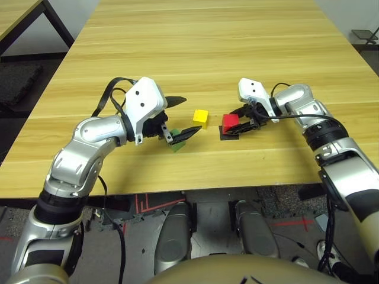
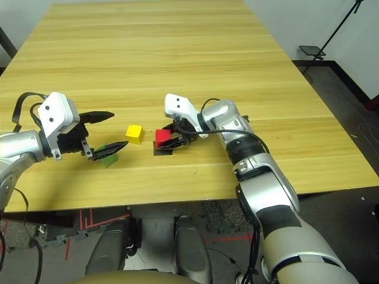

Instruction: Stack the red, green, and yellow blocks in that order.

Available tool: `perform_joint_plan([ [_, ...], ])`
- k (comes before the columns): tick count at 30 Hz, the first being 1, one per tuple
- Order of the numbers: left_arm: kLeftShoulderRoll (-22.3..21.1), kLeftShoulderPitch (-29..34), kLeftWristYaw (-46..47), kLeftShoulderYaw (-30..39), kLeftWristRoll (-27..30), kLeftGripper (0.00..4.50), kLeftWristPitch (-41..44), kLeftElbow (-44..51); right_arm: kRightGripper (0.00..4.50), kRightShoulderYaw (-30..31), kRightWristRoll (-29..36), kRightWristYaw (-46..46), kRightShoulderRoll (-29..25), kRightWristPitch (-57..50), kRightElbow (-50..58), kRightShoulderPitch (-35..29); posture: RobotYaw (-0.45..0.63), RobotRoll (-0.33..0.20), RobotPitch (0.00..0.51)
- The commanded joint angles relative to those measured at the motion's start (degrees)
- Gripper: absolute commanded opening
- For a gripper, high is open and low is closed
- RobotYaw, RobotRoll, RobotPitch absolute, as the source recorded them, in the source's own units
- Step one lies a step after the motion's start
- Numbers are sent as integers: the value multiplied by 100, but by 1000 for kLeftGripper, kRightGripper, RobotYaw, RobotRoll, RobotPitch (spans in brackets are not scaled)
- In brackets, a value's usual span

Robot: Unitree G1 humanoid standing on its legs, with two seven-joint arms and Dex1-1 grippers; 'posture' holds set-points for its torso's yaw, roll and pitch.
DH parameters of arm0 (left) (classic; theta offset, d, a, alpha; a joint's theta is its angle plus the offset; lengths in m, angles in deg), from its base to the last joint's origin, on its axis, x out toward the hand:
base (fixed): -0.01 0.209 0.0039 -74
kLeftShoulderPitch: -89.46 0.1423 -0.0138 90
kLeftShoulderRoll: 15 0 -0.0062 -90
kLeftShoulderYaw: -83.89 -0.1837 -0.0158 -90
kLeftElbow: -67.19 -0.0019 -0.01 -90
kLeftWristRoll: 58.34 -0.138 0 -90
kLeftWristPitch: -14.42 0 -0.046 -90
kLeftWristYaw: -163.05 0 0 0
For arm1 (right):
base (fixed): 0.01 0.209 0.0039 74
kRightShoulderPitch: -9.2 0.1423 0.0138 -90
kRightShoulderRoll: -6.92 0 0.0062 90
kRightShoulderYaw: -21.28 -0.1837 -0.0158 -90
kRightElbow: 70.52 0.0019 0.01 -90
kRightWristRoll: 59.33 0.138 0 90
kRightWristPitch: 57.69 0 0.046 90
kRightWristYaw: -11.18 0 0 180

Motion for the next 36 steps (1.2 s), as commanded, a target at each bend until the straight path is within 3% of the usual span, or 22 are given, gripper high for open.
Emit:
perform_joint_plan([
  [1,-42,68,41,58,23,4500,101,126,2064,37,-154,8,2,185,-199,106,550,-166,137],
  [14,19,9,191,85,48,4500,298,100,2064,27,-282,-83,41,355,-453,119,541,-156,144],
  [21,157,-13,327,-45,106,4500,712,195,4339,-87,-178,-201,37,484,-455,104,519,-147,137],
  [22,111,49,284,-36,116,4500,747,240,4468,-170,-109,-233,-7,469,-430,150,517,-146,135],
  [30,-430,607,148,217,181,4500,1040,448,4468,-761,529,-923,-545,62,125,589,503,-127,129],
  [36,-290,1033,328,130,-24,4500,793,334,4468,-854,614,-953,-826,-214,614,522,482,-119,127],
])
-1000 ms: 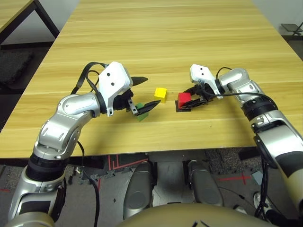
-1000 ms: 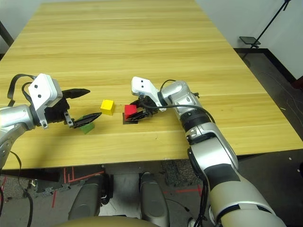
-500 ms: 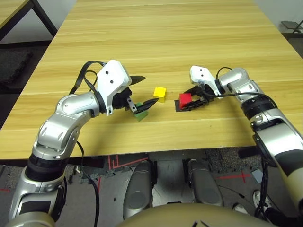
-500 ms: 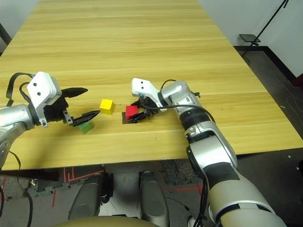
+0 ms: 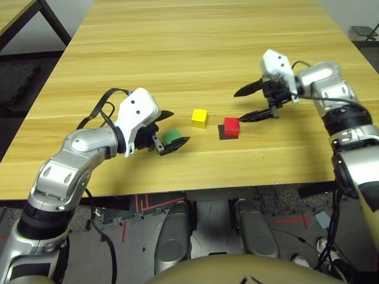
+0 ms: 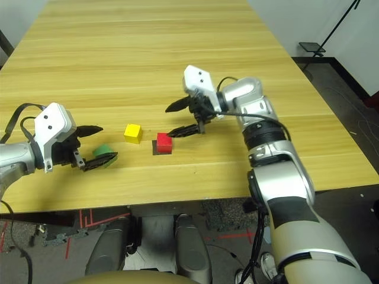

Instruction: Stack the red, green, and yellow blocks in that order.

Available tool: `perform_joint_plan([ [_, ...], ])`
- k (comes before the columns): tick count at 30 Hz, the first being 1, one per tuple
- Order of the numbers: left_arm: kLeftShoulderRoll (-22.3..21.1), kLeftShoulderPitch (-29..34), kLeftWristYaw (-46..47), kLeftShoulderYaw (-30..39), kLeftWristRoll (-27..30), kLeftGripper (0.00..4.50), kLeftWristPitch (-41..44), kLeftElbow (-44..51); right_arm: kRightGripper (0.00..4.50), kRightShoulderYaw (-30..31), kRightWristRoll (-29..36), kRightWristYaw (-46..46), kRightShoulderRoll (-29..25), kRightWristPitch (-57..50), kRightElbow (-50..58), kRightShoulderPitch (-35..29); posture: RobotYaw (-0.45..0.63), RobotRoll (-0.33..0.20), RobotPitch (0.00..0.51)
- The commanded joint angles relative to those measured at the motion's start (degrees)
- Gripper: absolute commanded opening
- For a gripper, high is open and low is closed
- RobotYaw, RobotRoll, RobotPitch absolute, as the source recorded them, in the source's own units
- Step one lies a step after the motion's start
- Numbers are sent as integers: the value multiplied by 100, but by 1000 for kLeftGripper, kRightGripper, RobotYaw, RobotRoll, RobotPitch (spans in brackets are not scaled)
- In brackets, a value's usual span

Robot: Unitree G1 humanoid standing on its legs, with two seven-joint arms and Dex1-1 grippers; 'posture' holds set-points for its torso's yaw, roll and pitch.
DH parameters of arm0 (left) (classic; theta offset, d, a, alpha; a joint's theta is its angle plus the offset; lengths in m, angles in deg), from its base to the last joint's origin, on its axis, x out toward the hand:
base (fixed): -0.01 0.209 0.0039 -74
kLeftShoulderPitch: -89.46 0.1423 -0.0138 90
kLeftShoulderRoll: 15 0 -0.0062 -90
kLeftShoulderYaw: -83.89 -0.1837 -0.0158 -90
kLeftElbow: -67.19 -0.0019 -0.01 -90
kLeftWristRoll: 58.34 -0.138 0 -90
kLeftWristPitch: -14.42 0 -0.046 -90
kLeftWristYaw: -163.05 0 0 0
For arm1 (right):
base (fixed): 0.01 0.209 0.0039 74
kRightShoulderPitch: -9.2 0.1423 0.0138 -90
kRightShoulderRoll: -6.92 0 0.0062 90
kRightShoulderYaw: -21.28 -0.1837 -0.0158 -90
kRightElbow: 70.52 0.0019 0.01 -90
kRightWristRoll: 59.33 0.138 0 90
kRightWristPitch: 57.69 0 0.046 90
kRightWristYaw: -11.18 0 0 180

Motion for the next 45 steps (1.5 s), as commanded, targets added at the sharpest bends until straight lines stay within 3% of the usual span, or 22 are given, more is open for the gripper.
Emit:
perform_joint_plan([
  [1,129,235,134,-123,-178,4500,-185,-87,4468,-59,115,14,-112,-287,423,-147,474,-116,127],
  [9,351,358,279,-227,-409,4500,-313,-442,4468,-154,429,263,-168,-1132,1597,-566,440,-101,127],
  [24,625,318,341,-378,-535,4500,-239,-889,4468,-222,626,649,-387,-1394,1971,-773,401,-86,133],
  [31,953,162,539,-338,-393,2176,187,-698,4500,-225,689,785,-442,-1371,1947,-814,397,-78,127],
  [32,983,145,558,-313,-370,2081,213,-652,4500,-224,696,801,-448,-1367,1951,-821,399,-77,125],
  [36,751,-362,452,-259,-137,2101,726,-242,4500,-265,700,811,-581,-1290,1863,-871,397,-71,120],
  [41,503,-1611,93,-453,164,2101,1124,-126,4500,-303,745,728,-771,-1172,1849,-1033,383,-58,114],
  [45,577,-2436,-564,-959,252,2101,787,-434,4500,-361,745,690,-888,-1009,1729,-1136,364,-48,110],
])
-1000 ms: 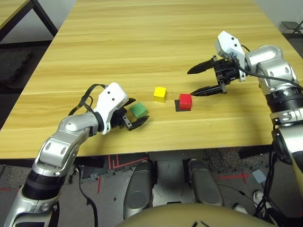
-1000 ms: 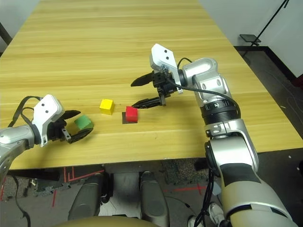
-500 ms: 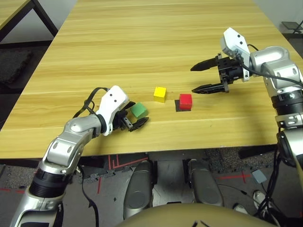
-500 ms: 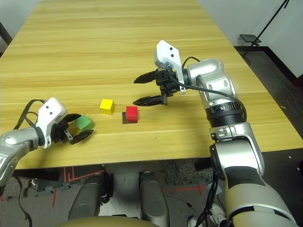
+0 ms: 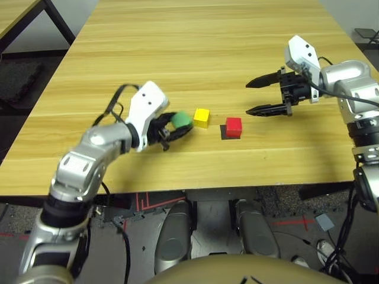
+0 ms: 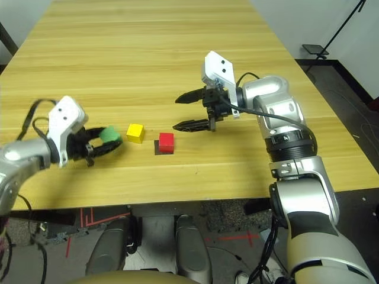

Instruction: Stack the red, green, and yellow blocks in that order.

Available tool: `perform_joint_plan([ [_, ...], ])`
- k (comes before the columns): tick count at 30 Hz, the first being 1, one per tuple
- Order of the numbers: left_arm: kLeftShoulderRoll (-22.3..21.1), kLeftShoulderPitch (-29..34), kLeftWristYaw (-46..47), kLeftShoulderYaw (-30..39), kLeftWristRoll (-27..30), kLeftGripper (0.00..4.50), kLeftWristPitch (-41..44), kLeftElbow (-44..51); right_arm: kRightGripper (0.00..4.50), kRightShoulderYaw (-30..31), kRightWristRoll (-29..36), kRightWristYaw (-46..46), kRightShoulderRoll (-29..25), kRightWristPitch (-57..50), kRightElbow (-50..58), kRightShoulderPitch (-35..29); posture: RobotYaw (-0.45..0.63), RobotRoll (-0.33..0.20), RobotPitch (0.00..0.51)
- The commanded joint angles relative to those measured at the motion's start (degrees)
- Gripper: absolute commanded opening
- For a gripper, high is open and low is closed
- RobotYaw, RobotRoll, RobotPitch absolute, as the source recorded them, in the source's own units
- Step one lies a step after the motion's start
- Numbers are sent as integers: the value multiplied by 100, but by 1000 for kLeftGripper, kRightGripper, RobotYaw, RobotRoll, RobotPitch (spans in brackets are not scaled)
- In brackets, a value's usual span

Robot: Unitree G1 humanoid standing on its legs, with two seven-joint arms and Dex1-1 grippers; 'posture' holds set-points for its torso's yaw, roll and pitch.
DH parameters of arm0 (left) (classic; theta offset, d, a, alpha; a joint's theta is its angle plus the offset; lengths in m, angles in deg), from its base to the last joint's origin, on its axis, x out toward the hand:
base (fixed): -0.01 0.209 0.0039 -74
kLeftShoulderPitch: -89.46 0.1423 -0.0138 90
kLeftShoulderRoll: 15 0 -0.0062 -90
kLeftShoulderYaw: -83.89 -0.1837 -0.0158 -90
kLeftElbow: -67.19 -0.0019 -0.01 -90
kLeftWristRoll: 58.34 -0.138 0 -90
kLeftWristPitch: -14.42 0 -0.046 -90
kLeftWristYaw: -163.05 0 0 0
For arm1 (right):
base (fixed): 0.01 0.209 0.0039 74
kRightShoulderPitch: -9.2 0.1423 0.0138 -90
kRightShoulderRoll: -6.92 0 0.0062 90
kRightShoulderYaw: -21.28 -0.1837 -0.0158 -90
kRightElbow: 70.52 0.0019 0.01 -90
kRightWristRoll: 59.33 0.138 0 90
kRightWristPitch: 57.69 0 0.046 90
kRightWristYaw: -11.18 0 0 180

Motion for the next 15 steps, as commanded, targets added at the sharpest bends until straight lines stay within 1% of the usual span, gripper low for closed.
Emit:
perform_joint_plan([
  [1,138,-324,-673,-559,83,2101,-469,-350,4500,-124,50,-86,-130,229,-127,-145,353,-46,109],
  [4,364,-643,-1246,-914,-47,2101,-1139,-958,4500,-161,30,-127,-196,383,-206,-200,328,-44,112],
  [7,592,-970,-1689,-1274,-313,2101,-1717,-1681,4500,-186,33,-165,-278,477,-232,-264,312,-41,113],
  [15,1329,-1678,-2417,-1683,-918,2101,-2931,-3602,4500,-291,168,-165,-472,304,147,-472,243,-38,120],
])
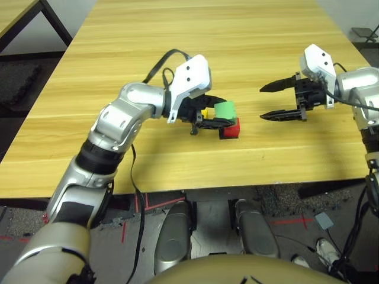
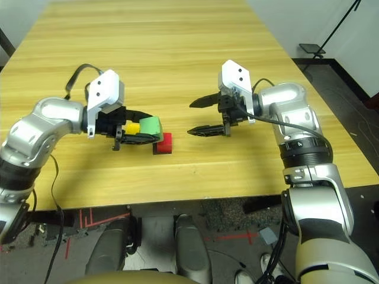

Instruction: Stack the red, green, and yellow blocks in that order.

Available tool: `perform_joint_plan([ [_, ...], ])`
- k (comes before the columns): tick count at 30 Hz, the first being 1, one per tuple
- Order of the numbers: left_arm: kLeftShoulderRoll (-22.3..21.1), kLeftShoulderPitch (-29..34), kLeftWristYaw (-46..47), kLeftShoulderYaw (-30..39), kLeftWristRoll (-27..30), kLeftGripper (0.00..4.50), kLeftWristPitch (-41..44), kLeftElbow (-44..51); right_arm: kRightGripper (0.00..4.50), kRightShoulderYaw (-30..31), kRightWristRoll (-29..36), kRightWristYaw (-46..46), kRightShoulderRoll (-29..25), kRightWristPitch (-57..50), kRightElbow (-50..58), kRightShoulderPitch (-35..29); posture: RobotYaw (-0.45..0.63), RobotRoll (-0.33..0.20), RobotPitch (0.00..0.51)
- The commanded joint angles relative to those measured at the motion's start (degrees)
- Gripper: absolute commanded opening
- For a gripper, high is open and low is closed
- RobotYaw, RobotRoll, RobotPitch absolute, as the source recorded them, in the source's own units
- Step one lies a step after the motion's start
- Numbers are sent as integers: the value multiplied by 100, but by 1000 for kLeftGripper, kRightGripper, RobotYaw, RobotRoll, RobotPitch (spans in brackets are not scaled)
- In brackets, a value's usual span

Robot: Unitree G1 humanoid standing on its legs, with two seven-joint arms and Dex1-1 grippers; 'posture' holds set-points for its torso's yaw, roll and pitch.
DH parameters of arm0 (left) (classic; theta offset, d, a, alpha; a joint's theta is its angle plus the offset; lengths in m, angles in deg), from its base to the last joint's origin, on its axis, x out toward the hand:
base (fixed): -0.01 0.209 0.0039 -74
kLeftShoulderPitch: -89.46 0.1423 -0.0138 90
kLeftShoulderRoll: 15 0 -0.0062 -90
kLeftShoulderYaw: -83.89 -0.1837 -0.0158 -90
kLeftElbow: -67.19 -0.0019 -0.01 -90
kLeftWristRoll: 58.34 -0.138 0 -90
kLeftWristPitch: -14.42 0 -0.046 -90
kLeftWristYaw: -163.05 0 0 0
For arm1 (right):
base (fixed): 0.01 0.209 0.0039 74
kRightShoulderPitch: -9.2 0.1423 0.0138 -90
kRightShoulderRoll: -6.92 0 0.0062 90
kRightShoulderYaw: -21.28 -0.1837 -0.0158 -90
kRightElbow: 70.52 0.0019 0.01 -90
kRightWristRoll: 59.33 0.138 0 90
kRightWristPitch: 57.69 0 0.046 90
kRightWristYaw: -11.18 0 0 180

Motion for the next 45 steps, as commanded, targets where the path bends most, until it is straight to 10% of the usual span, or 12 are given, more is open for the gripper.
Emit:
perform_joint_plan([
  [1,224,-245,-303,-166,-310,2101,-576,-803,4500,-154,176,-11,-115,-140,322,-140,234,-37,121],
  [21,1186,-879,-668,-28,-1217,2101,-2188,-3394,4500,-394,498,381,-350,-805,1280,-639,157,-34,133],
  [45,1312,-774,-831,97,-1347,2101,-1857,-3373,4500,-401,499,504,-381,-918,1332,-691,147,-40,143],
])
